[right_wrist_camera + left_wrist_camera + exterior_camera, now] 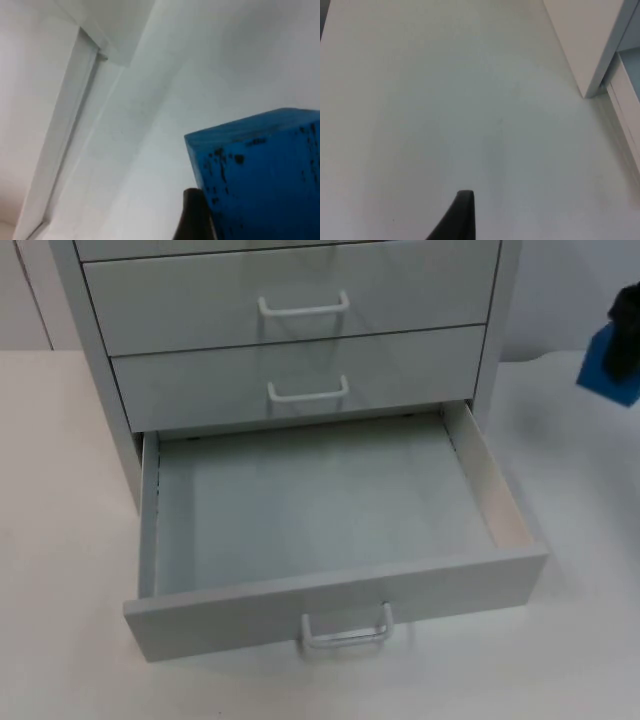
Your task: Open the drawer with the left hand, place the block into the drawer with the right hand, then close the drawer with the left hand.
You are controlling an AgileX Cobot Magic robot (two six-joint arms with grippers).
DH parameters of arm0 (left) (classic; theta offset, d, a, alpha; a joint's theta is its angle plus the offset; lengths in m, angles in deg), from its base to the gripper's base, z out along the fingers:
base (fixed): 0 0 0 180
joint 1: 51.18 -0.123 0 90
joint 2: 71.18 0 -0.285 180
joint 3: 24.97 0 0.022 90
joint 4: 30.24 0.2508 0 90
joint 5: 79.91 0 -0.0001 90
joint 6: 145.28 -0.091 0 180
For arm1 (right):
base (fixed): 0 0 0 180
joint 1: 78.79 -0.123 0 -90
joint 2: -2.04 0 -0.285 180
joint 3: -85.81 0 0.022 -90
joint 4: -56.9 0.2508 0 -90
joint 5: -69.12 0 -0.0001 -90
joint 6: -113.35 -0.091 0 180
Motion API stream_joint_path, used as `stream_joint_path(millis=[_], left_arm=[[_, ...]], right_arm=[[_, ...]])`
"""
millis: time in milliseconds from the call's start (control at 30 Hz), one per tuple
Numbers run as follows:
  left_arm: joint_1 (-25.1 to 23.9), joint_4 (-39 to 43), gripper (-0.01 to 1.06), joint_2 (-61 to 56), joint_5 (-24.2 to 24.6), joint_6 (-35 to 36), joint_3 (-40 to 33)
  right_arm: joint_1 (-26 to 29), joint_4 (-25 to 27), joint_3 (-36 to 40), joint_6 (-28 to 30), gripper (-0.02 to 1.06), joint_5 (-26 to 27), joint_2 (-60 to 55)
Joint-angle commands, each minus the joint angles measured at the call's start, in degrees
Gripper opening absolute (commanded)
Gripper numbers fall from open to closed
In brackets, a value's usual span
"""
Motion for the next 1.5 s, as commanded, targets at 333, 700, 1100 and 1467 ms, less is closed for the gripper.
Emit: stream_joint_path(millis=[333,700,1100,1467], left_arm=[[-0.2,0.2,1.05,-0.2,-0.5,0.3,-0.1],[-0.2,0.2,1.05,-0.2,-0.5,0.3,-0.1],[-0.2,0.1,1.05,-0.2,-0.5,0.3,-0.1],[-0.2,0.0,1.05,-0.2,-0.5,0.3,-0.1]], right_arm=[[-7.8,-2.0,26.0,-17.8,0.0,15.5,20.6],[-26.8,-13.0,32.3,-37.8,0.0,26.7,22.3],[-32.1,-37.0,32.1,-67.3,0.0,37.7,11.4],[-31.7,-36.7,26.7,-69.5,0.0,49.5,-3.3]])
